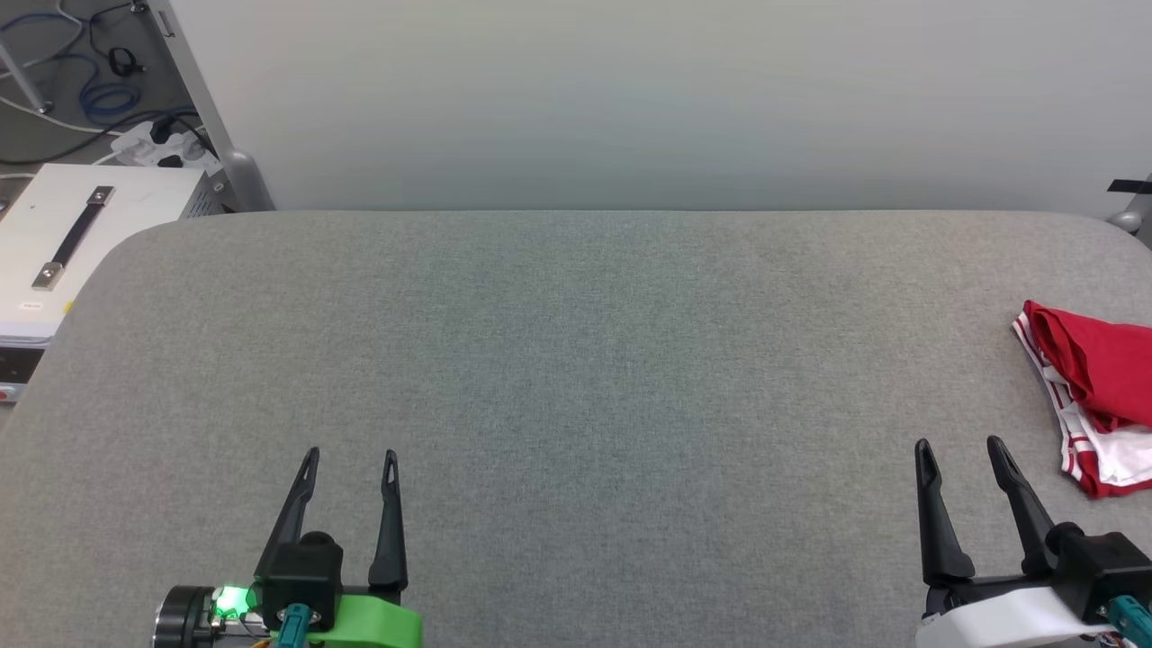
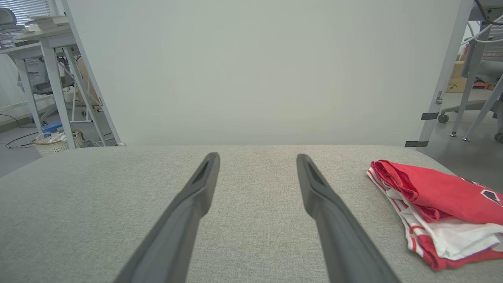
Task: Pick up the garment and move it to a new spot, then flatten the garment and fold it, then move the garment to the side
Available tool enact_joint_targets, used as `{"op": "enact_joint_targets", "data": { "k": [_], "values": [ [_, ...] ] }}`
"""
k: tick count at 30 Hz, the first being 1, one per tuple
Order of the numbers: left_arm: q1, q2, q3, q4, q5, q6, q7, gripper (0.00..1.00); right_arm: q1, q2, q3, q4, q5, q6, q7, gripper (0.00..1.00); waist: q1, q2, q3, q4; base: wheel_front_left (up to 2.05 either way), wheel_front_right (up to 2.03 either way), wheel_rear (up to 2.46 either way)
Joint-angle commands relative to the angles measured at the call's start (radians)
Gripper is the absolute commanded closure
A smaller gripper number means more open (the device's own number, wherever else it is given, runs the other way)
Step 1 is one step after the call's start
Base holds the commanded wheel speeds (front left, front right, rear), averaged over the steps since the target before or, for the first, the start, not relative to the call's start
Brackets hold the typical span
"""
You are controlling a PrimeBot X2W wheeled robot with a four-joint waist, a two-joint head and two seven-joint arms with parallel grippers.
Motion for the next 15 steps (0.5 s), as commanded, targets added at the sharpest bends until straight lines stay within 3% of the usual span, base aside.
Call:
{"op": "enact_joint_targets", "data": {
  "k": [1,15],
  "values": [
    [0.020,-0.005,0.004,-0.001,-0.001,-0.008,-0.006,0.00,0.018,0.007,-0.002,-0.014,-0.011,-0.001,-0.005,0.00,0.0001,0.0000,-0.006,0.002,0.00,0.00,0.00],
    [0.046,-0.020,0.027,-0.006,-0.001,-0.037,-0.006,0.00,0.072,0.027,0.000,-0.031,-0.011,-0.001,0.005,0.00,0.0001,0.0000,-0.028,0.000,0.00,0.00,0.00]
  ]
}}
